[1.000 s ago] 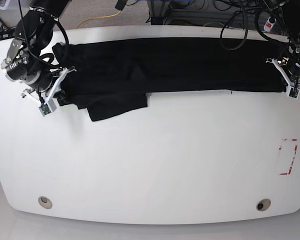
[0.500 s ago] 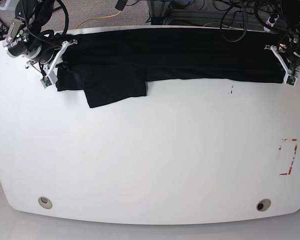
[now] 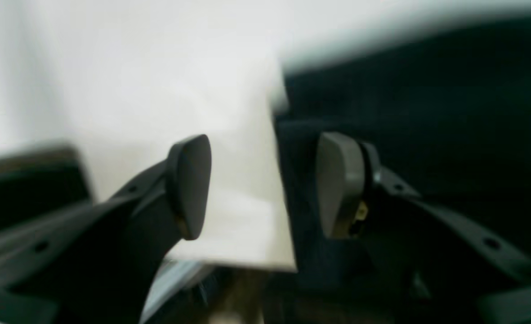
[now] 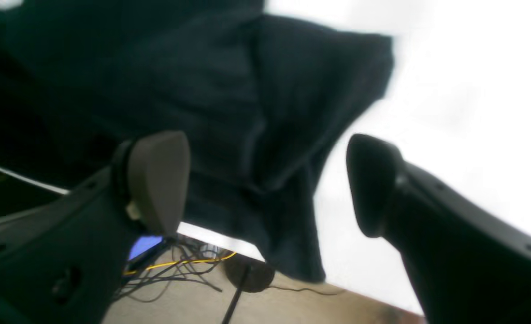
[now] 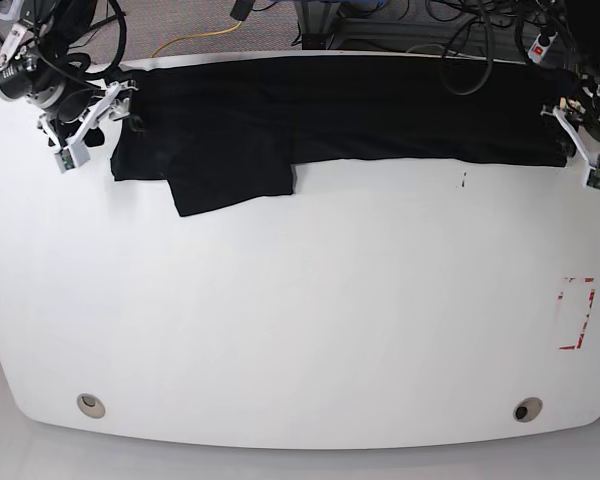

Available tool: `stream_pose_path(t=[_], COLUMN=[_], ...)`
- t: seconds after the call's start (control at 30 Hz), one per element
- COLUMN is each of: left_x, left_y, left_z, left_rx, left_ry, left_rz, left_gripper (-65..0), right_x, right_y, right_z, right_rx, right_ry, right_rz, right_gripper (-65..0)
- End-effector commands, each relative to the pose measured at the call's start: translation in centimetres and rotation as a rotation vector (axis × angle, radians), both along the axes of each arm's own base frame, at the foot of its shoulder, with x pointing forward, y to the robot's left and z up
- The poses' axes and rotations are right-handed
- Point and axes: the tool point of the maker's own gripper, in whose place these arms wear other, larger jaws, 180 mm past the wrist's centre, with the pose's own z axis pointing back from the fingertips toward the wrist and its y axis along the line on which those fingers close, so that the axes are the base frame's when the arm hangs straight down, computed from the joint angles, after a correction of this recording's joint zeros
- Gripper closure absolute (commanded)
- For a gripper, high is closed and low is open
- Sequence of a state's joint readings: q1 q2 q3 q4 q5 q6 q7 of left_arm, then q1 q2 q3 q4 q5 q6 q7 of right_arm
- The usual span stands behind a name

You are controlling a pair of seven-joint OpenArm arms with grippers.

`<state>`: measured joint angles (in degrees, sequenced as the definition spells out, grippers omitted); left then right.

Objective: Fold the T-shirt properly
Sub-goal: 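Regrasp the folded strip's end with the right gripper and pull it out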

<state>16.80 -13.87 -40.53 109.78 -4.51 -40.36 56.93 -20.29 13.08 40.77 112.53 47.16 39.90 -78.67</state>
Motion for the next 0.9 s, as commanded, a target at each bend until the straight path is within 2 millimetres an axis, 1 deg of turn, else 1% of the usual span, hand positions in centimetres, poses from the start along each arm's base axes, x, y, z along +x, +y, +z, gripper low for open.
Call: stream_pose_path(t=[0.0, 0.07, 0.13, 0.17, 0.2, 0.23, 0.33, 0.43, 0.53, 0.63, 0.73, 0.83, 0.87], left_x=[-0.2, -0.1, -0.2, -0.8, -1.5, -1.9, -3.3, -5.1, -5.8, -5.8, -5.9, -4.2, -3.9], left_y=[0.6, -0.1, -0.8, -1.4, -1.4, -1.3, -0.7, 0.1, 0.4, 0.1, 0.1, 0.0, -0.3], left_z=[1.2, 0.9, 0.3, -0.6, -1.2, -1.7, -3.2, -5.5, -7.3, -8.6, -9.8, -10.2, -10.8], left_rx=[0.013, -0.012, -0.023, -0.043, -0.043, -0.036, -0.014, -0.018, -0.053, -0.097, -0.129, -0.142, -0.159], left_ry=[-0.010, -0.007, 0.010, 0.029, 0.049, 0.069, 0.136, 0.223, 0.252, 0.237, 0.243, 0.241, 0.250], left_rz=[0.018, 0.004, -0.007, 0.003, 0.015, 0.025, 0.060, 0.100, 0.111, 0.106, 0.110, 0.090, 0.088], left_gripper=[-33.9, -33.9, -33.9, -33.9, -33.9, -33.9, -33.9, -33.9, -33.8, -33.8, -33.8, -33.8, -33.8], right_x=[1.0, 1.8, 2.0, 1.8, 1.9, 1.8, 2.1, 2.0, 2.0, 2.2, 2.2, 2.9, 3.2], right_y=[1.8, 3.3, 4.7, 5.6, 5.9, 6.2, 7.8, 8.4, 8.8, 9.2, 9.0, 7.6, 7.4], right_z=[1.3, 1.4, 0.9, 0.5, 0.1, -0.3, -1.4, -2.7, -3.3, -4.0, -5.6, -6.9, -7.5], right_rx=[0.063, 0.096, 0.114, 0.123, 0.118, 0.109, 0.088, 0.022, -0.018, -0.032, -0.029, -0.032, -0.021], right_ry=[-0.064, -0.078, -0.069, -0.057, -0.049, -0.036, -0.010, 0.039, 0.043, 0.036, 0.068, 0.095, 0.106], right_rz=[0.047, 0.089, 0.113, 0.121, 0.121, 0.121, 0.118, 0.126, 0.133, 0.143, 0.134, 0.114, 0.107], right_gripper=[-52.3, -52.3, -52.0, -50.3, -47.9, -45.3, -32.8, -19.0, -11.9, -11.9, -11.9, -11.9, -11.7])
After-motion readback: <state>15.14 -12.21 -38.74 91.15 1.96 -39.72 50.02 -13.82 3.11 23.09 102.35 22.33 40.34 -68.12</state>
